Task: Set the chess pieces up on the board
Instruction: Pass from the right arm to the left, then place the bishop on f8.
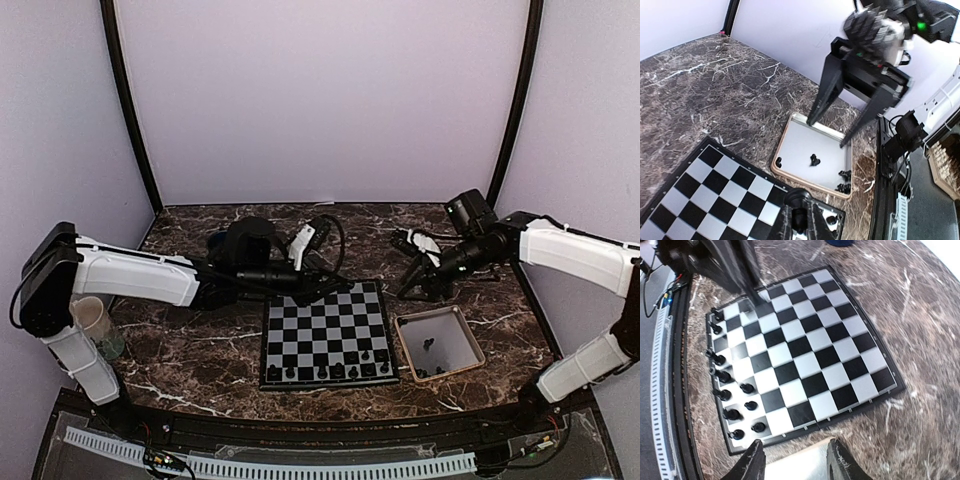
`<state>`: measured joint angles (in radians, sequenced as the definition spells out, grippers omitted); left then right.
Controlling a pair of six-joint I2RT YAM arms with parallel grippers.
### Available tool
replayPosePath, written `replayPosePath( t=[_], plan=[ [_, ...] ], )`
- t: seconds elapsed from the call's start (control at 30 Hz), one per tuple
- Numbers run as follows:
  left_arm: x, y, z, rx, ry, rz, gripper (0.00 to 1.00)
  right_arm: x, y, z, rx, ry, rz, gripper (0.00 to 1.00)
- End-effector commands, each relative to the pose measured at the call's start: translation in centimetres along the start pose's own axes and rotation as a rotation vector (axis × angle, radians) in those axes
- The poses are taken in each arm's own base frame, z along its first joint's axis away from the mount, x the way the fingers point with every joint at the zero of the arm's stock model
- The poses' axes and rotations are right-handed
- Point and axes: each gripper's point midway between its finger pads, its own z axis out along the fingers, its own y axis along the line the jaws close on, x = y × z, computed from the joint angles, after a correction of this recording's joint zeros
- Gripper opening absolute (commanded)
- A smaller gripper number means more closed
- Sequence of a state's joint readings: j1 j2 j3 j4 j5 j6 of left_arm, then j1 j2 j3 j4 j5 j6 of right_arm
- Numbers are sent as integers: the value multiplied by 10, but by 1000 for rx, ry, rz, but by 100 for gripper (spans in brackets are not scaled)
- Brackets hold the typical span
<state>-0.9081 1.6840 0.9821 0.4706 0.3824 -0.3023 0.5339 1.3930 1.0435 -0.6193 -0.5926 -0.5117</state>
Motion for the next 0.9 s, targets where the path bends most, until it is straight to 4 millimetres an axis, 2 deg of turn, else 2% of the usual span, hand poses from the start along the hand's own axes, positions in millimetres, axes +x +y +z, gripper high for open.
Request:
replayPosePath(
  t=[0.0,0.2,0.4,0.53,0.87],
  plan=[
    [18,-2,-33,-73,139,117,9,13,-20,-2,66,-67,30,43],
    [54,-1,-70,-153,359,215,9,21,-49,-5,186,-56,59,43],
    [95,-10,-91,-157,543,316,9,26,-53,-1,195,-44,68,44],
    [110,-13,-91,-136,575,312,9,27,-54,-1,199,-42,66,44],
    [137,-22,-73,-72,663,360,9,32,-52,0,205,-33,60,45]
  ],
)
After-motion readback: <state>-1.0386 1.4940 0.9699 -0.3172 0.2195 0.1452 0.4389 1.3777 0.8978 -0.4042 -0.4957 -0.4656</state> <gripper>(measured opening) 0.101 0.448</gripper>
